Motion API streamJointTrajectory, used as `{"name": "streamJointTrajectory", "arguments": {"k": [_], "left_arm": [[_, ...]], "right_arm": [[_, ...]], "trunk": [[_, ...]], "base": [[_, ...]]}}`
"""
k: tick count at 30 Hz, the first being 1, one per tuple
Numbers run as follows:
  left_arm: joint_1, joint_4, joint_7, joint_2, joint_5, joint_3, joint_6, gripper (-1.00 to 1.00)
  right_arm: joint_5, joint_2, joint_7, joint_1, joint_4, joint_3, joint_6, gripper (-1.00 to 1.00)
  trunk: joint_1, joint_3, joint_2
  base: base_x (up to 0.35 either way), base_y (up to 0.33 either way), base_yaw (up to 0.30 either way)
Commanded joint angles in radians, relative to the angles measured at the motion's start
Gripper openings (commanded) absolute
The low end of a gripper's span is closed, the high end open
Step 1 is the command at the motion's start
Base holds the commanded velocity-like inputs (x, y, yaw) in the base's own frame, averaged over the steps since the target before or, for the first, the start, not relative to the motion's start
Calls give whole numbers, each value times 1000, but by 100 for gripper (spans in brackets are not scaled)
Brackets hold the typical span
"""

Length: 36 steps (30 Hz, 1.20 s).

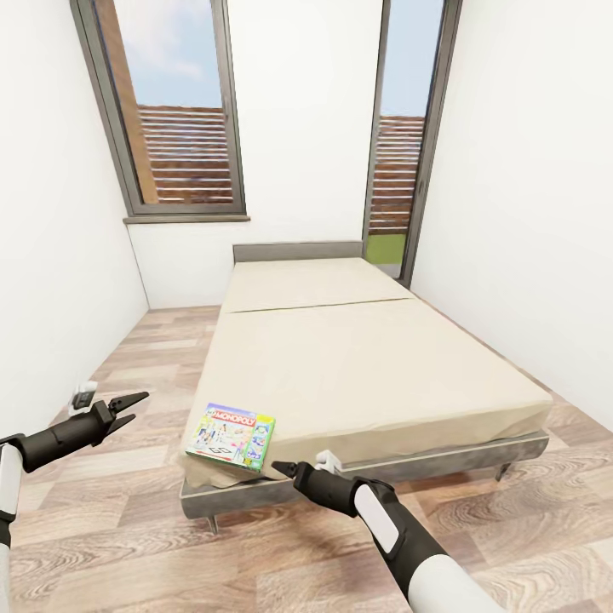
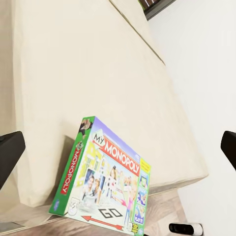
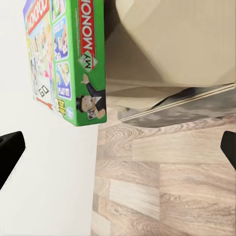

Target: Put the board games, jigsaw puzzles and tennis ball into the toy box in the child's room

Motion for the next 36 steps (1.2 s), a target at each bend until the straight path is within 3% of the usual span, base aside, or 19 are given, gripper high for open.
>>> {"name": "streamJointTrajectory", "arguments": {"k": [1,6,19,26,36], "left_arm": [[-1,0,-1,0,2,1,6,100],[-1,0,-1,0,2,1,6,100],[-1,0,-1,-1,2,0,6,100],[-1,0,-1,-1,2,1,6,100],[-1,0,-1,-1,2,1,6,100]], "right_arm": [[-4,0,10,0,0,0,5,100],[-3,0,88,0,2,3,2,100],[-4,0,129,3,7,6,-52,100],[-32,0,152,3,10,4,-50,100],[-67,0,158,4,24,4,-47,100]], "trunk": [[0,-1,0],[0,-1,0],[0,-1,0],[27,-23,-49],[31,-62,-52]], "base": [[0,0,0],[0,0,0],[0,0,0],[0,0,0],[0,0,0]]}}
